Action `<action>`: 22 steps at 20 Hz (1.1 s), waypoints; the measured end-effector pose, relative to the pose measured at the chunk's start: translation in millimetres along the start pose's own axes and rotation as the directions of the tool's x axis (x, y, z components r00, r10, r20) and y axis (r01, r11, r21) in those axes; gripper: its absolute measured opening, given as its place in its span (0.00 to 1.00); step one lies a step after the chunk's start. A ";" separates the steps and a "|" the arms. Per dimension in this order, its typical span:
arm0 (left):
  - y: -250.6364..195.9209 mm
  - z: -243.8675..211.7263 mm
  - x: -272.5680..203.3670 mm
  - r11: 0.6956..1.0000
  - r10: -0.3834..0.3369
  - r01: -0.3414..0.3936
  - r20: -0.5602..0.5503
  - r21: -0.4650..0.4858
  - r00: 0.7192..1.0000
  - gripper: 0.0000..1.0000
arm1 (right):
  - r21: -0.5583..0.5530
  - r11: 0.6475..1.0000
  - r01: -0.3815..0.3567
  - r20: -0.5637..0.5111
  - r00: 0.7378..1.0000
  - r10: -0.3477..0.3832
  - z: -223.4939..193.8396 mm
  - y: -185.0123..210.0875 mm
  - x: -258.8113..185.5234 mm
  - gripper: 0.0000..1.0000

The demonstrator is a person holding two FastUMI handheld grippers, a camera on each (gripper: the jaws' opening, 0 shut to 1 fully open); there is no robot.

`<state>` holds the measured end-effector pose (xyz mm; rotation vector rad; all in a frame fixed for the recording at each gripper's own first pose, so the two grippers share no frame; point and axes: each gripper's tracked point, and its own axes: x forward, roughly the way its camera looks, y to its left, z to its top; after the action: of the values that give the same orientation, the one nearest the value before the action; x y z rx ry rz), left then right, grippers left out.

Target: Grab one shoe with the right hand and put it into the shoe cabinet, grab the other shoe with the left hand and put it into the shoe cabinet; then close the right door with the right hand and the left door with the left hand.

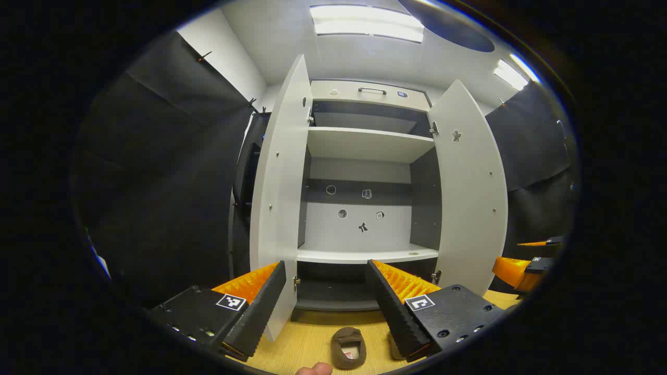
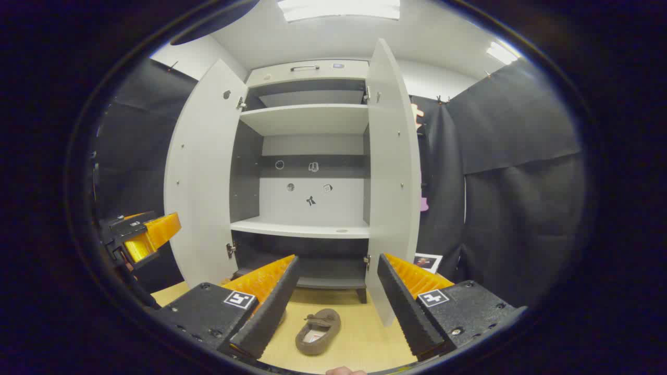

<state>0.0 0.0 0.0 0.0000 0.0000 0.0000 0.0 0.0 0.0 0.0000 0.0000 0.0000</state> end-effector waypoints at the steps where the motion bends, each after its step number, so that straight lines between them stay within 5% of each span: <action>1: -1.3 -0.5 0.7 1.000 -0.003 0.003 -0.004 0.002 1.000 0.95 | 0.001 1.000 0.003 0.001 1.000 -0.003 0.5 -1.3 -0.3 0.98; 22: -0.3 -17.7 4.4 1.000 0.009 -0.008 -0.055 0.015 0.998 0.95 | 0.006 1.000 0.014 -0.014 1.000 -0.014 -6.5 -3.9 3.8 0.98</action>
<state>4.4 -0.3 -17.7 0.0145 0.0546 0.0087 3.8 -3.9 -6.5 0.0063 0.0135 -0.0137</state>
